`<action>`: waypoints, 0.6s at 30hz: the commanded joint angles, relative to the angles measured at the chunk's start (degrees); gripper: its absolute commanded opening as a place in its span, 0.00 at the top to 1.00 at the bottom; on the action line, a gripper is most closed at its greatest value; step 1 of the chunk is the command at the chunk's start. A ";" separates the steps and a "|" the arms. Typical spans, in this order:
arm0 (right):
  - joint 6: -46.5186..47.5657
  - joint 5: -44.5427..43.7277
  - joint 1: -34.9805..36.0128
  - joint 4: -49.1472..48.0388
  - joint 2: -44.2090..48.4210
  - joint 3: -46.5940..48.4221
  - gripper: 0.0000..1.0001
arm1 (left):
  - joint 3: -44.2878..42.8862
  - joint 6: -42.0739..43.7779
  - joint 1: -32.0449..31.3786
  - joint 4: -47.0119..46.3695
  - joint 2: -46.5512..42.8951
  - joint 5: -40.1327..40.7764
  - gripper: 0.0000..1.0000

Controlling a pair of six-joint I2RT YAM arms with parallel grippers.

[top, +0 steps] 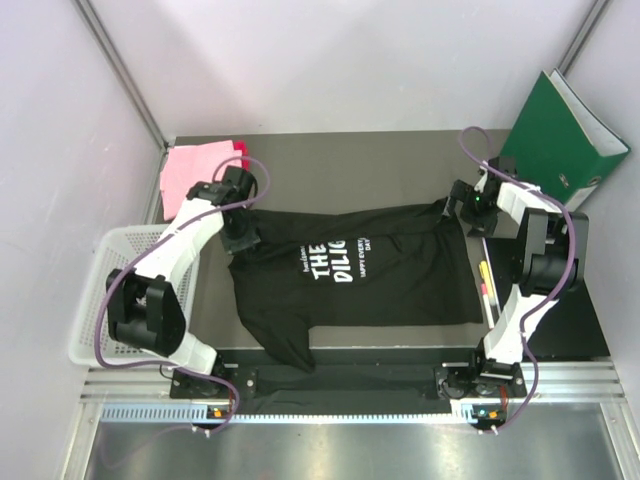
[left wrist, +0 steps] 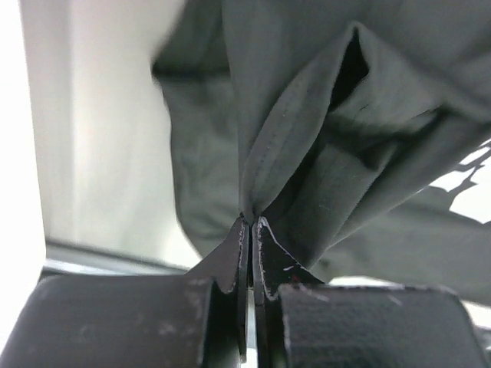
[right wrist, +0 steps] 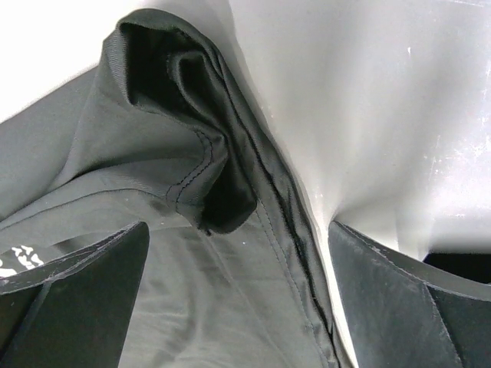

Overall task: Fold and stack the t-shirts
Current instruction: Fold the flattened tshirt in 1/3 of the way

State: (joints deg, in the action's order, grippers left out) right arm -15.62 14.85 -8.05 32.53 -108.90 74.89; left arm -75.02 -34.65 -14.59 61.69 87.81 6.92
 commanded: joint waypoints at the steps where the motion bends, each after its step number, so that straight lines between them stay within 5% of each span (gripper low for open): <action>1: -0.29 -0.61 -0.65 -0.72 2.73 1.31 0.00 | 5.32 -3.75 -3.42 5.28 -2.29 -1.02 0.94; 2: -0.29 -0.61 -0.65 -0.72 2.90 1.48 0.00 | 6.11 -4.10 -4.12 6.50 -2.38 -1.03 0.54; 4: -0.20 -0.44 -0.65 -0.89 3.08 1.48 0.00 | 5.16 -6.12 -5.27 8.26 -3.34 3.00 0.14; 5: -0.12 -0.52 -0.65 -0.89 3.17 1.57 0.00 | 3.15 -6.56 -6.14 9.14 -3.96 4.41 0.01; 11: 0.24 -0.17 -0.65 -0.89 2.47 2.71 0.00 | -1.53 -5.60 -6.15 2.13 -6.25 9.17 0.01; 18: 0.67 0.44 -0.82 -0.28 1.50 4.73 0.00 | -1.09 -5.34 -6.15 -5.69 5.33 4.78 0.14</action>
State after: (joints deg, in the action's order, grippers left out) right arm -15.53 14.72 -8.05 32.99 -108.90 76.23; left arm -76.16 -39.55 -20.69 61.89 86.35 13.56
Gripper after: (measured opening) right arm 0.993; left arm 0.891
